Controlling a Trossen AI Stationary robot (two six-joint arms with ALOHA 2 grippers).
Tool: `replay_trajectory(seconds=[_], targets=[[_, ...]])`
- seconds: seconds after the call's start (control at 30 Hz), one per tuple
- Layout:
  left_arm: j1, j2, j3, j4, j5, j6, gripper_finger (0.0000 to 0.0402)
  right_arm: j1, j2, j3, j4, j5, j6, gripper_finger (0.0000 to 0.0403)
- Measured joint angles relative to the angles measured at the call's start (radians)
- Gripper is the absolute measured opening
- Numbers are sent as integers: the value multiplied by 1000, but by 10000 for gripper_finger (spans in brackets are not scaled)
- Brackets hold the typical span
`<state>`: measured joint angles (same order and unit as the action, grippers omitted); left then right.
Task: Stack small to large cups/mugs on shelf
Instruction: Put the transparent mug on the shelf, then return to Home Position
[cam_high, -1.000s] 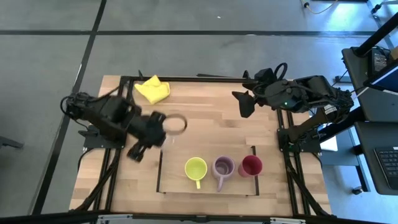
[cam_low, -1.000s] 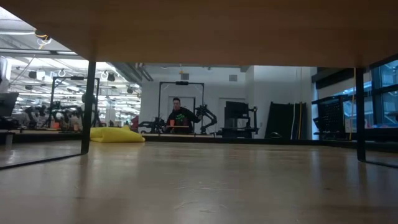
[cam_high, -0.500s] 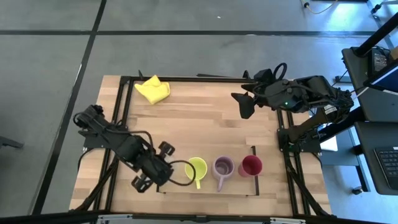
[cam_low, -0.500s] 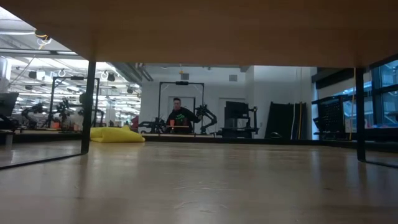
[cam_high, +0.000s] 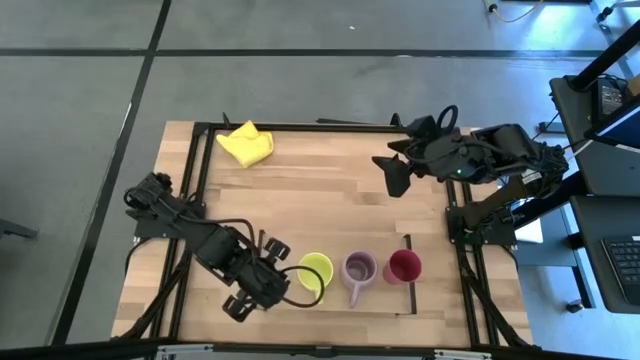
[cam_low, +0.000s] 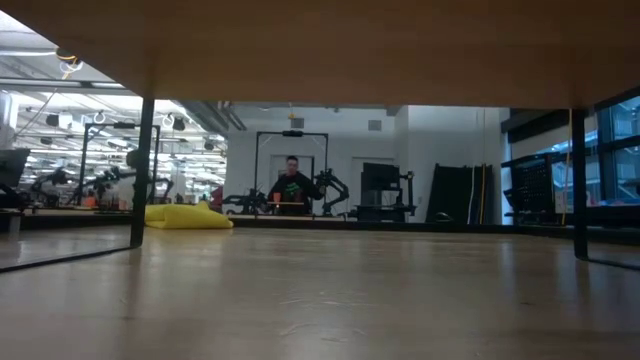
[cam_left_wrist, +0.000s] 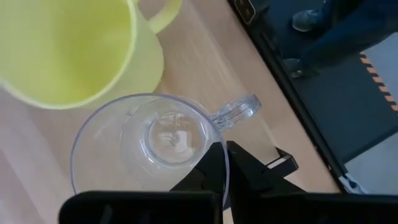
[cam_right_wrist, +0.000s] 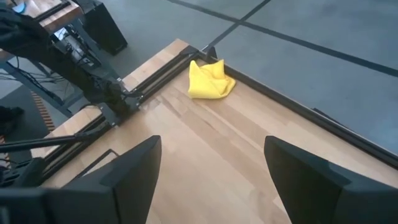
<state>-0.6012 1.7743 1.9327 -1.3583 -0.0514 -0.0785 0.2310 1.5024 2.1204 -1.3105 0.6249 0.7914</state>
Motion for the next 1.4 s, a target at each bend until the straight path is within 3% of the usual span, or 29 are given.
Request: replay_trajectory(seconds=[0.33, 0.97, 1.23, 1.4], targets=[[13, 34, 0, -31, 20, -1, 4, 24, 0, 0, -48, 7, 18, 287], [13, 31, 0, -44, 47, -77, 63, 23, 0, 0, -48, 48, -12, 287], [15, -47, 1, -40, 35, -172, 65, 23, 0, 0, -52, 55, -39, 287], [27, -114, 90, -14, -39, -270, 63, 23, -12, -1, 40, 16, -127, 287]])
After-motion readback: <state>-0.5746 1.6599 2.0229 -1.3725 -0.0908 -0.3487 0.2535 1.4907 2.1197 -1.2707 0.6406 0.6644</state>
